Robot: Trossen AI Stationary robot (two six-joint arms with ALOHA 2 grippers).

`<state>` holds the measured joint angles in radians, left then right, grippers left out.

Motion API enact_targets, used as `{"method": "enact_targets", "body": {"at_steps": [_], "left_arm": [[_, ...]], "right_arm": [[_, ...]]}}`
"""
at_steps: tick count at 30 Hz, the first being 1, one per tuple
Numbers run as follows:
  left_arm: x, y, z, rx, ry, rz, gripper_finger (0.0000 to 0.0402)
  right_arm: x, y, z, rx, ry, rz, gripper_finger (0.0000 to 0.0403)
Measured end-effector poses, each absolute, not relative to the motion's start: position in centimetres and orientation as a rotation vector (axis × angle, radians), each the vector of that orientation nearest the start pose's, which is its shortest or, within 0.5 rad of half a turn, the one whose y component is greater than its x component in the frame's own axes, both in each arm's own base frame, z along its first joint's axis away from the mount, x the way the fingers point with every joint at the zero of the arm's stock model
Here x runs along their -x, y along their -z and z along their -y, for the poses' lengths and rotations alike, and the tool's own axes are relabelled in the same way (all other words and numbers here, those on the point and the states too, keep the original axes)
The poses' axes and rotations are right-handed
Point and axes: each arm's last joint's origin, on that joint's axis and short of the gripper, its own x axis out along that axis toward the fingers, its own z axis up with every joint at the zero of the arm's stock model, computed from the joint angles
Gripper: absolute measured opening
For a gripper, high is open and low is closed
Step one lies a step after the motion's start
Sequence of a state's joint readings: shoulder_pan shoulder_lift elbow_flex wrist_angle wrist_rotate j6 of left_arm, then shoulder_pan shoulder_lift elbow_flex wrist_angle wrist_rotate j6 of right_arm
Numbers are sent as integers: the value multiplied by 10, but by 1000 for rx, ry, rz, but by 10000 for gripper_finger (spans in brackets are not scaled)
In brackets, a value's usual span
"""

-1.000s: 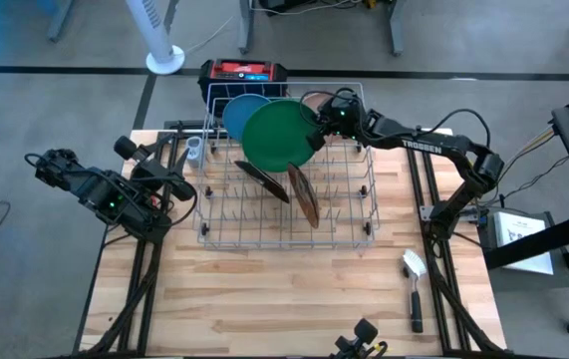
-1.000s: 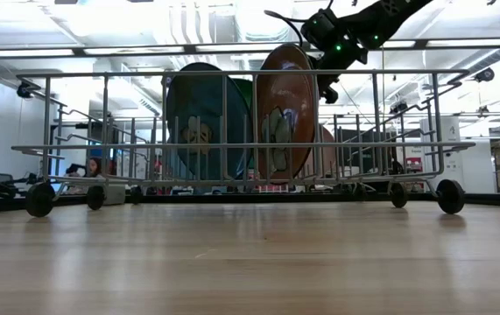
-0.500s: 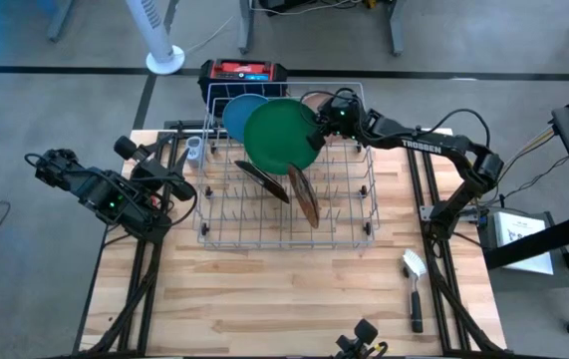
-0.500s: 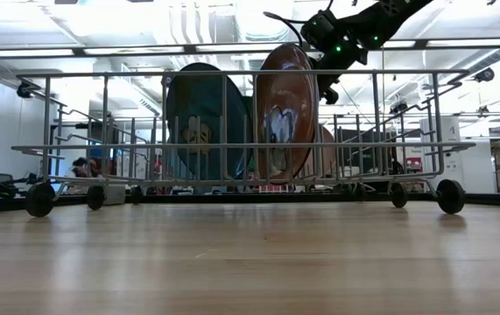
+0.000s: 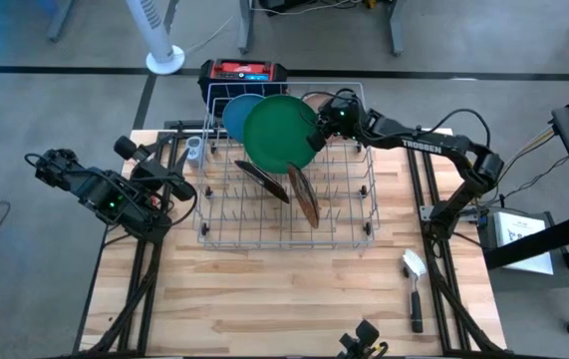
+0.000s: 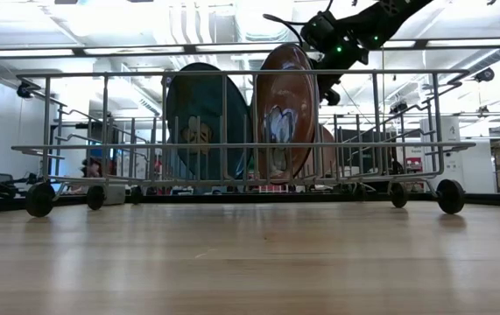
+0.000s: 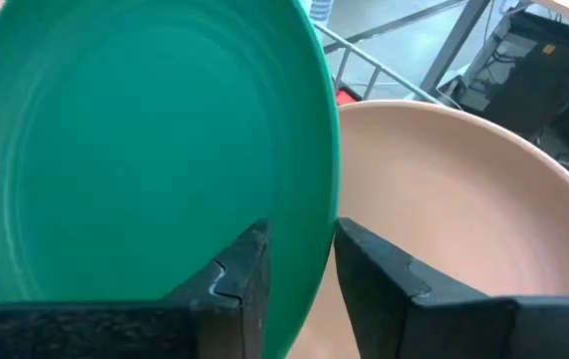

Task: Sort dishes
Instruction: Put the green plate into the dish rack

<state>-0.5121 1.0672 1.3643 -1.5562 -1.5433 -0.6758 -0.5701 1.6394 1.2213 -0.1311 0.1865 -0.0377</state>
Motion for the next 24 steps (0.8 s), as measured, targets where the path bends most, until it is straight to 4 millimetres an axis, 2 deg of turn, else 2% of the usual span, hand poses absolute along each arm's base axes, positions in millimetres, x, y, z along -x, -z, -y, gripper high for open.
{"method": "enact_targets", "body": {"at_steps": [12, 24], "left_arm": [[-128, -399, 39, -513, -1011, -329, 211], [-128, -398, 39, -502, -1005, -334, 211]], "right_arm": [[-306, -271, 203, -87, 726, -577, 154], [-306, -268, 206, -137, 739, -567, 161]]}}
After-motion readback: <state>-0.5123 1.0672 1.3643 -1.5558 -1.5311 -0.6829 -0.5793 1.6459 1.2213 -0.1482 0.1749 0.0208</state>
